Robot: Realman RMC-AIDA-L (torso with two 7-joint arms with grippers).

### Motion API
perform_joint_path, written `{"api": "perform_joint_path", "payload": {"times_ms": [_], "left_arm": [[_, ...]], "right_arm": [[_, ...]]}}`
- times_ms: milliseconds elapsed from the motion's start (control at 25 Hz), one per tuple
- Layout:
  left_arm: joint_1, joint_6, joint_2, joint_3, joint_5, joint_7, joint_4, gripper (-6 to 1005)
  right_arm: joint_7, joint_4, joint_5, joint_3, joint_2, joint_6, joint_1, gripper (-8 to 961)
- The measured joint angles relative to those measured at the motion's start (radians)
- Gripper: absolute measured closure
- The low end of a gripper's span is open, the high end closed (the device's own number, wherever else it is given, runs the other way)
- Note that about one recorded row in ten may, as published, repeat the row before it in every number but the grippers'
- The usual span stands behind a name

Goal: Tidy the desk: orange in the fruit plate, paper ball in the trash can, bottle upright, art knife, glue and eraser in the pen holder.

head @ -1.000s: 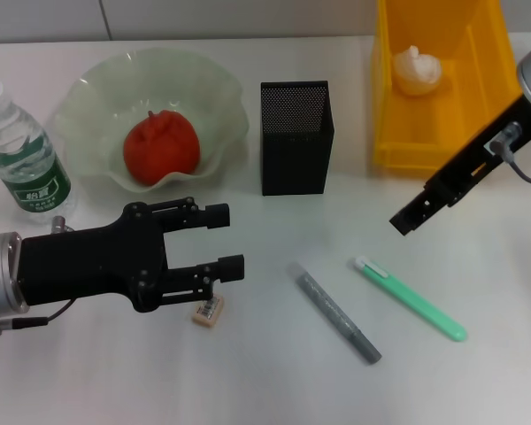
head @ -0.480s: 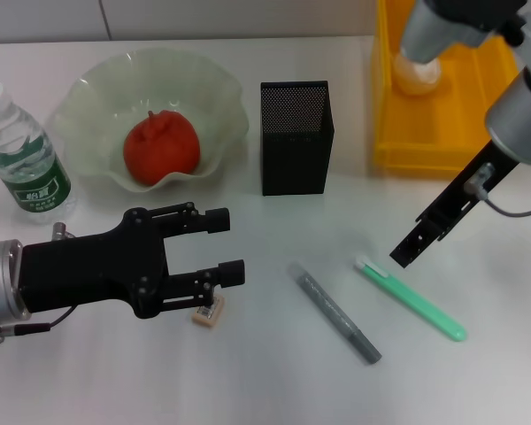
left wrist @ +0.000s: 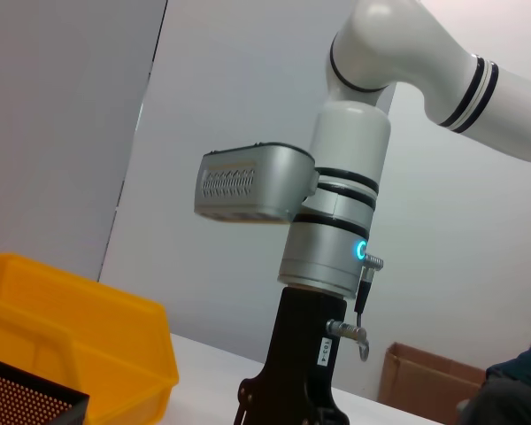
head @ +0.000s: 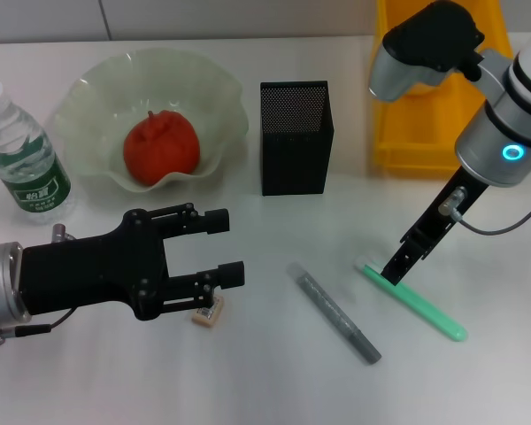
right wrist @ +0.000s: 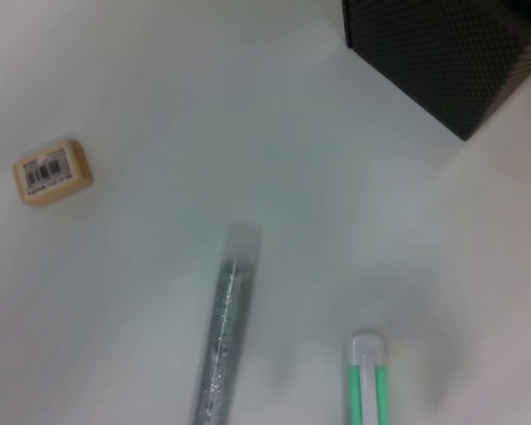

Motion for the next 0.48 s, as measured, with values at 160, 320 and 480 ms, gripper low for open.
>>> {"api": "perform_joint_path", "payload": {"times_ms": [160, 320, 480], "left_arm": [[0.0, 0.0, 0.0, 0.0, 0.0, 0.0, 0.0, 296], [0.001, -0.001, 0.0, 0.0, 0.0, 0.0, 0.001, 295], [0.002, -0.006, 0.0, 0.0, -0.001, 0.0, 0.001, 295]], "right_arm": [[-0.005, 0.031, 0.004, -0.015, 0.001, 0.024, 0.008, 234], [-0.006, 0.068, 0.005, -0.018, 0.001, 0.051, 0.015, 234], [-0.007, 0.081, 0.006, -0.021, 0.002, 0.066, 0.016, 235]]}}
